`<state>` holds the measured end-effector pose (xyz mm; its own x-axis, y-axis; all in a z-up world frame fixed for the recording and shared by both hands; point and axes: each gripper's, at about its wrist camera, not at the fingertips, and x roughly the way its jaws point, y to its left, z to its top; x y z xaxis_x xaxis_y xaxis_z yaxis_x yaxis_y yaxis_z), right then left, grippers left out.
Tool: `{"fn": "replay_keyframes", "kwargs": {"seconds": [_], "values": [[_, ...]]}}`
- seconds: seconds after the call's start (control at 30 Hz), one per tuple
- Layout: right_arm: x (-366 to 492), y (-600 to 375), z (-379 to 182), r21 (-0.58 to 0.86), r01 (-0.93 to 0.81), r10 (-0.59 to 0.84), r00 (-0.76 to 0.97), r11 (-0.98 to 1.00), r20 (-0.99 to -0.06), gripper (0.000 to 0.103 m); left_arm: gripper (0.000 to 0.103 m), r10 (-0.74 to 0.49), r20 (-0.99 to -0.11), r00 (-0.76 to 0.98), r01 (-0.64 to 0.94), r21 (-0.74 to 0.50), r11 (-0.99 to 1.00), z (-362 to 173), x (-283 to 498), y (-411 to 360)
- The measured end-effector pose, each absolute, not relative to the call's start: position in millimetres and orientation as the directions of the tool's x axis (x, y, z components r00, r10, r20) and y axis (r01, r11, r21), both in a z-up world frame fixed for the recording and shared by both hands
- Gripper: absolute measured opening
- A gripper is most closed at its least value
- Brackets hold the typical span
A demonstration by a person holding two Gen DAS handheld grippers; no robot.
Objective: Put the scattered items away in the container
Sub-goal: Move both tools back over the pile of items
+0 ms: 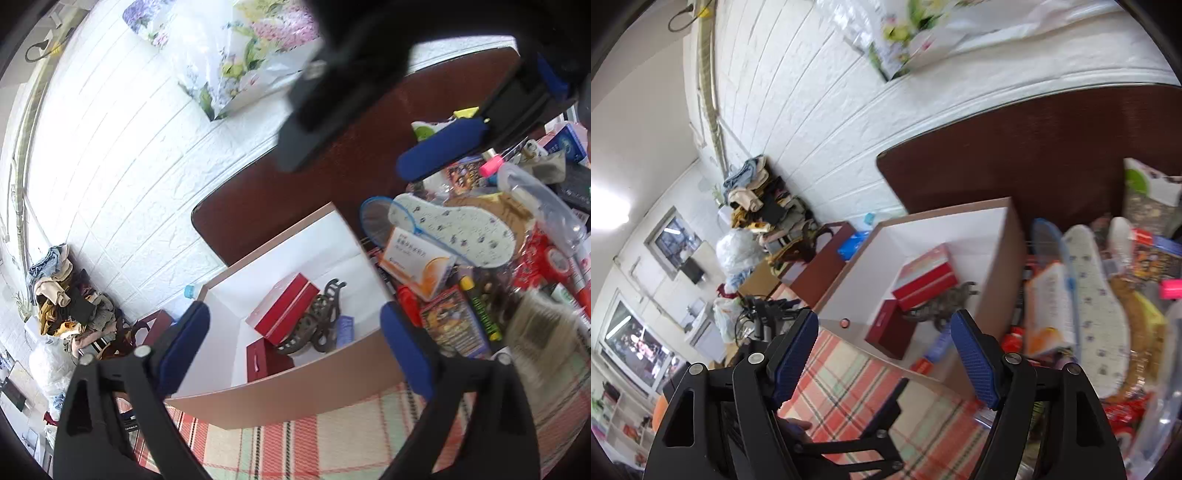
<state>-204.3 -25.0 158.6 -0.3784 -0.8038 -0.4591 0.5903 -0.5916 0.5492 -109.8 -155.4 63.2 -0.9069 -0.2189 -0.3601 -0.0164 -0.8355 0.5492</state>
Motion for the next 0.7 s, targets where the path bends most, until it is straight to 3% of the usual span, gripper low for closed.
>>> {"fn": "replay_keyframes", "kwargs": {"seconds": [0.03, 0.07, 0.1, 0.4, 0.47, 0.6, 0.7], "values": [[-203.3, -14.0, 160.5, 0.546, 0.583, -0.797, -0.392, -0.602, -0.460, 0.089, 0.103, -0.223, -0.361, -0.906, -0.010, 0.544, -0.839, 65.3, -108.0, -148.3], [-201.8, -4.1, 161.7, 0.540, 0.576, -0.788, -0.404, -0.613, -0.464, 0.102, 0.103, -0.227, -0.363, -0.904, -0.003, 0.537, -0.844, 67.7, -106.6, -140.9], [-200.0, 7.1, 162.6, 0.530, 0.571, -0.777, -0.419, -0.627, -0.469, 0.103, 0.103, -0.232, -0.368, -0.900, 0.002, 0.528, -0.849, 69.7, -106.3, -134.8], [-192.9, 111.8, 162.1, 0.486, 0.495, -0.693, -0.534, -0.720, -0.484, 0.103, 0.103, -0.179, -0.391, -0.903, -0.026, 0.464, -0.885, 92.5, -101.7, -69.1], [-198.4, 137.5, 155.6, 0.518, 0.462, -0.691, -0.548, -0.720, -0.472, 0.103, 0.103, -0.131, -0.425, -0.896, -0.063, 0.414, -0.908, 94.7, -102.5, -59.3], [-212.0, 177.5, 137.3, 0.582, 0.402, -0.689, -0.576, -0.707, -0.440, 0.103, 0.103, 0.041, -0.547, -0.836, -0.175, 0.196, -0.965, 80.7, -111.7, -43.2], [-219.4, 197.5, 121.1, 0.621, 0.373, -0.692, -0.592, -0.689, -0.413, 0.103, 0.103, 0.078, -0.600, -0.796, -0.224, 0.172, -0.959, 53.8, -118.6, -15.6]]}}
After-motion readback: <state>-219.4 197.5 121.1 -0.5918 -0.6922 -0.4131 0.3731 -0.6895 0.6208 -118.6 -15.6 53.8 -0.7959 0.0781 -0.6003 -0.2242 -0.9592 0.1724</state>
